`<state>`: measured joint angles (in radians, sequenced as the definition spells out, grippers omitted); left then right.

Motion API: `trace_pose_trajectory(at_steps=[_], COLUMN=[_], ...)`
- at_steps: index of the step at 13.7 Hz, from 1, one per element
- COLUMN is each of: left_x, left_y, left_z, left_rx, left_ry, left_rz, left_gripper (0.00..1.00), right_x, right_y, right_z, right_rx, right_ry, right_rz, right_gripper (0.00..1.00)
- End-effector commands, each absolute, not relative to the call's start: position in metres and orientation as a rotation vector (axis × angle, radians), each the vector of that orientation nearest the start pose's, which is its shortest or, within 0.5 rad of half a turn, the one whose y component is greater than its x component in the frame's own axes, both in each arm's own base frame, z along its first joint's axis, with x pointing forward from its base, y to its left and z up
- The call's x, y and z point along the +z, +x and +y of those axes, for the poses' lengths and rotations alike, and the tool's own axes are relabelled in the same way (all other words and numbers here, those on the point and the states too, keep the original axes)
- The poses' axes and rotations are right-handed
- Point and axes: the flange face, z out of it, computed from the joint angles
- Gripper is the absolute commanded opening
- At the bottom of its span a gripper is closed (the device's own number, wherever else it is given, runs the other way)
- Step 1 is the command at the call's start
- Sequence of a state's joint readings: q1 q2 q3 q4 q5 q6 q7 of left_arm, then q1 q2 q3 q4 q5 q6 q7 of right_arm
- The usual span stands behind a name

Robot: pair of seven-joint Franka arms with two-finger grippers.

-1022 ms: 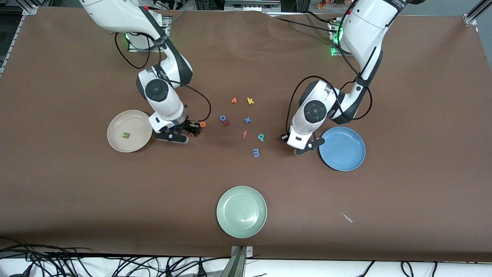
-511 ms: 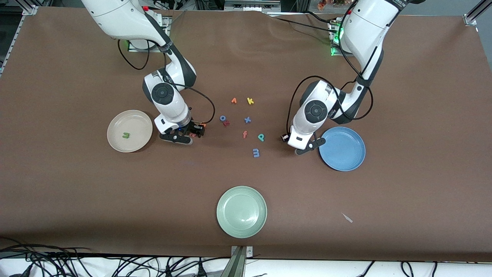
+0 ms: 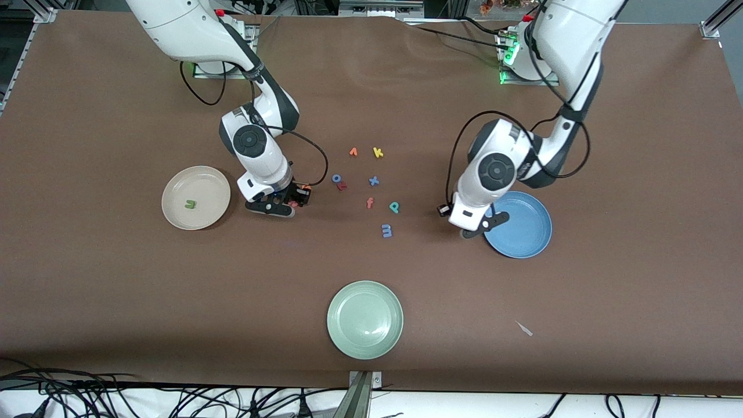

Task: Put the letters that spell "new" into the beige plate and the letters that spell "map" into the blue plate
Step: 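Place the pink M on the white plate while the left gripper drops the d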

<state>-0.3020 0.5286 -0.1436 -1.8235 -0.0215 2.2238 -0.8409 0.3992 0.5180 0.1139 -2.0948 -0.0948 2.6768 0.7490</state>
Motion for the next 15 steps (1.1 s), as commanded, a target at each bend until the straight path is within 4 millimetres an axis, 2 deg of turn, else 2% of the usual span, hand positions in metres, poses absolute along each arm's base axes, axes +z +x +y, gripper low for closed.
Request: trace_pose_trajectory(at_steps=[1,3,6,7,8,10,11,12,14,15], left_x=[0.271,0.274,0.260,0.244,0.230,0.201,0.196,0.194,0.196,0.202], left_y=[0.602,0.615,0.631,0.632,0.633,0.628,0.625,0.624,0.622,0.623], left_z=[-0.225,-0.186,-0.111,-0.097,-0.091,-0.093,-0.093,-0.096,-0.096,-0.096], left_rx=[0.302,0.313,0.335,0.362,0.365,0.387,0.402,0.409,0.421,0.413], left_ry=[-3.089,-3.116,-3.155,-3.162,-3.167,-3.166,-3.162,-3.161,-3.157,-3.157], left_rz=[-0.528,-0.429,-0.303,-0.267,-0.258,-0.259,-0.258,-0.251,-0.252,-0.255], left_gripper=[0.05,0.05,0.05,0.06,0.06,0.08,0.11,0.26,1.00,1.00], right_x=[0.168,0.182,0.220,0.240,0.263,0.302,0.312,0.312,0.298,0.289], right_y=[0.505,0.514,0.538,0.542,0.543,0.539,0.529,0.514,0.484,0.479], right_z=[0.293,0.285,0.238,0.220,0.204,0.162,0.137,0.110,0.082,0.069], right_rx=[-0.057,-0.085,-0.029,0.005,0.048,0.148,0.168,0.172,0.134,0.105], right_ry=[-3.088,-3.095,-3.183,-3.202,-3.217,-3.224,-3.216,-3.207,-3.185,-3.181], right_rz=[0.248,0.160,-0.064,-0.147,-0.218,-0.374,-0.411,-0.412,-0.420,-0.423], right_gripper=[0.19,0.19,0.19,0.19,0.19,0.20,0.20,0.21,0.21,0.21])
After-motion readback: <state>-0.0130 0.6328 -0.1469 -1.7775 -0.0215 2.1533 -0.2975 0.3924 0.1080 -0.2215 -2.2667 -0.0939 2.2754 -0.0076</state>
